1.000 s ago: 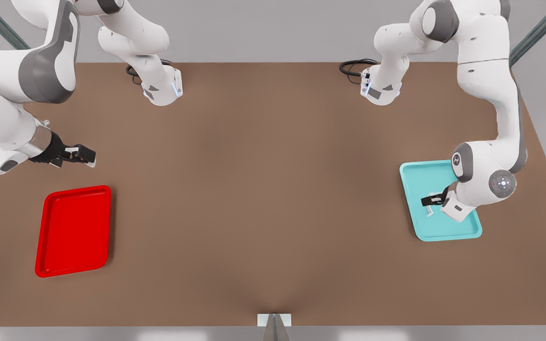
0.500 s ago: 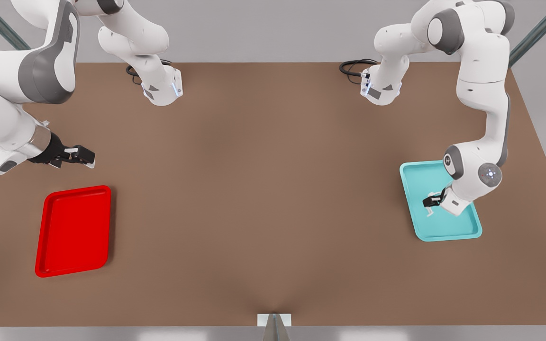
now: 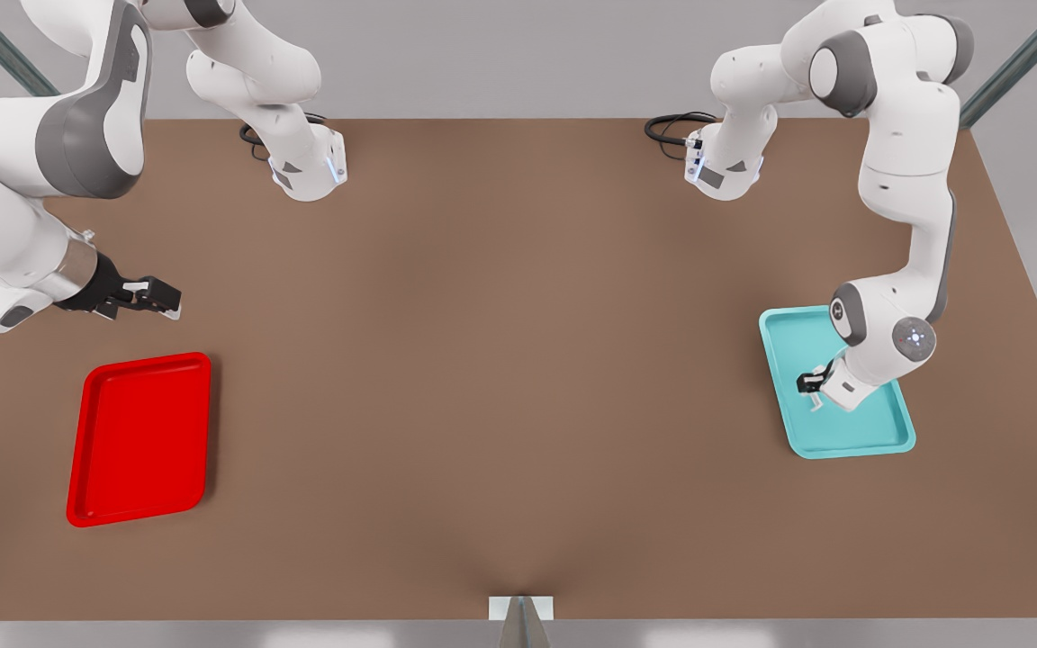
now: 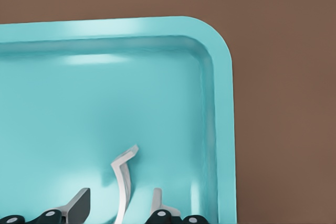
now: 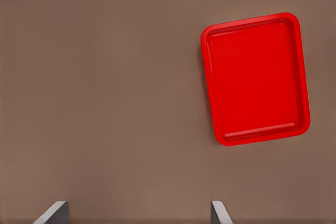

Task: Take the drainage pipe clamp from the left arm, pass it to the right arm, and place it in the plate on the right side

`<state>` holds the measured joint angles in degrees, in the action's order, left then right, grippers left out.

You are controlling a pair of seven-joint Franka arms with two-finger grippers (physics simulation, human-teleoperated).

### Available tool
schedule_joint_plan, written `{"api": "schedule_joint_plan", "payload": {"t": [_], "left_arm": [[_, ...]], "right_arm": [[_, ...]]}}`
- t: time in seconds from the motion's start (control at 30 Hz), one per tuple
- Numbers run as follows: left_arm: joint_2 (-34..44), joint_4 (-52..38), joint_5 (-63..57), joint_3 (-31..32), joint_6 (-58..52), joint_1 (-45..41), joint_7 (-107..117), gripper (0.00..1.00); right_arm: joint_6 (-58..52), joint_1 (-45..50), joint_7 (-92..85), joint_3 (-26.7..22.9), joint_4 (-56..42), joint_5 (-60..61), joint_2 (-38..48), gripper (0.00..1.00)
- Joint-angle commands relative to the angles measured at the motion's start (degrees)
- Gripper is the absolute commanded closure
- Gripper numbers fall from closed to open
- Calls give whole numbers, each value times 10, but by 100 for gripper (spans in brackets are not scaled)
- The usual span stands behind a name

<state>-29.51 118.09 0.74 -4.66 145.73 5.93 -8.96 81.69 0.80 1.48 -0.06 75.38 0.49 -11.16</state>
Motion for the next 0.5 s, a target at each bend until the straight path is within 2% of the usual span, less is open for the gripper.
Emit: {"api": "schedule_joint_plan", "payload": {"t": [0.0, 0.17, 0.37, 0.47], "left_arm": [[-1, -1, 2, 0, 3, -1, -34, 35], [-16, -13, 2, 1, 4, -2, -34, 45], [-17, -14, 3, 1, 4, -2, -33, 62], [-19, -14, 3, 1, 4, -2, -33, 62]], "right_arm": [[0, 0, 0, 0, 0, -1, 0, 0], [0, 0, 0, 0, 0, -1, -2, 0], [0, -1, 1, 0, 1, 0, -2, 0], [0, -1, 1, 0, 1, 0, -2, 0]]}}
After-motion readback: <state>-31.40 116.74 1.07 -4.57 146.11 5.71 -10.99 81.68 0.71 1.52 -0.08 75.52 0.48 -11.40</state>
